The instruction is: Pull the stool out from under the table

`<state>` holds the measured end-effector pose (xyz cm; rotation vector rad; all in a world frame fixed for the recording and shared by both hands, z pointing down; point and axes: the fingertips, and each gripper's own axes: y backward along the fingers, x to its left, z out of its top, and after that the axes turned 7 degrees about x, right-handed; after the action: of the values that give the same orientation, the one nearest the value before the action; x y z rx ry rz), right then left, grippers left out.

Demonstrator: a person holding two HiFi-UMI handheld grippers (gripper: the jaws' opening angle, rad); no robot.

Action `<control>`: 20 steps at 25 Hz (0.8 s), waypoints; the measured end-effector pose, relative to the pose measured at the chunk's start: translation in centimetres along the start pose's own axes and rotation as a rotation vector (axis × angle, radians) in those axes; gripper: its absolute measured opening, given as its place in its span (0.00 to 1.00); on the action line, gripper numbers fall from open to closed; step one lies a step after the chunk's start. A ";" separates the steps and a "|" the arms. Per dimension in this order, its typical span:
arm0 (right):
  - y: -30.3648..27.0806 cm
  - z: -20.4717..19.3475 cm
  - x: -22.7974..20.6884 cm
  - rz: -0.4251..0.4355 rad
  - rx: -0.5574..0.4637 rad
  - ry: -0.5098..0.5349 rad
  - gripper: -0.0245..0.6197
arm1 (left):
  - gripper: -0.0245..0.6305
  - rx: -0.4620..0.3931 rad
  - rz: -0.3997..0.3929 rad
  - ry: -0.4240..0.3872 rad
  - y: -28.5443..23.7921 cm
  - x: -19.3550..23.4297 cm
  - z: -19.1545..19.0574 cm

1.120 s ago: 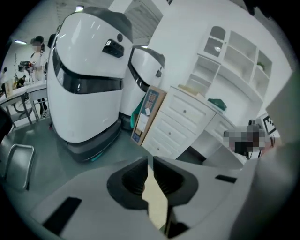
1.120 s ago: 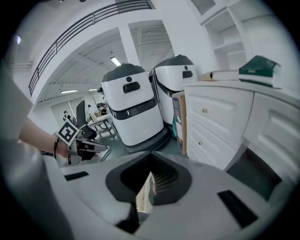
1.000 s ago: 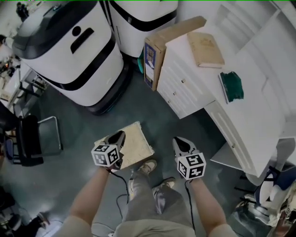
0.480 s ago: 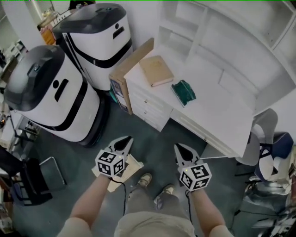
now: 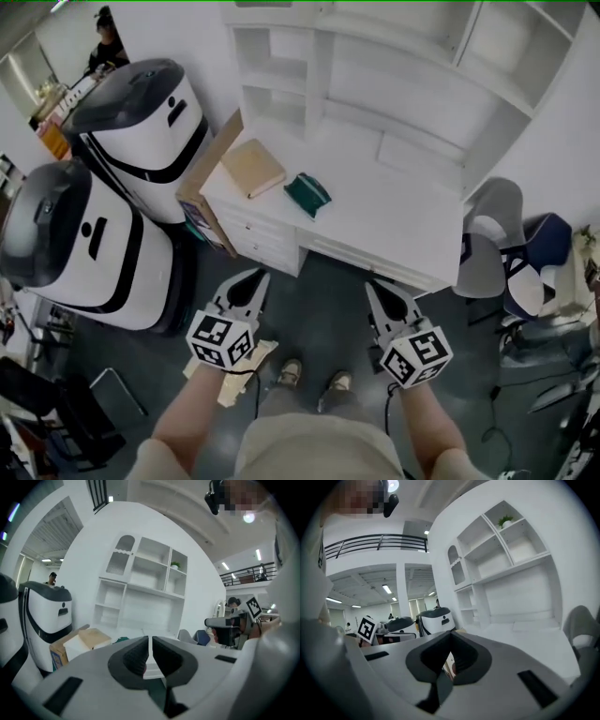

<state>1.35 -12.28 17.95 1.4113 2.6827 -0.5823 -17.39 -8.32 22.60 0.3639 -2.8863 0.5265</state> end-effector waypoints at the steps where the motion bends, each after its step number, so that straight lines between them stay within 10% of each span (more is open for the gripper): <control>1: 1.1 0.9 -0.5 -0.011 -0.018 -0.016 0.07 | 0.10 -0.012 -0.003 -0.025 -0.3 -1.0 1.1; 20: 19.3 11.5 -3.6 -0.174 -0.281 0.106 0.07 | 0.10 -0.152 -0.246 -0.190 -4.2 -18.8 12.4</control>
<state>17.53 -9.27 2.27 1.1759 2.8483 -0.1306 0.02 -12.82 8.34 0.7689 -2.9738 0.2407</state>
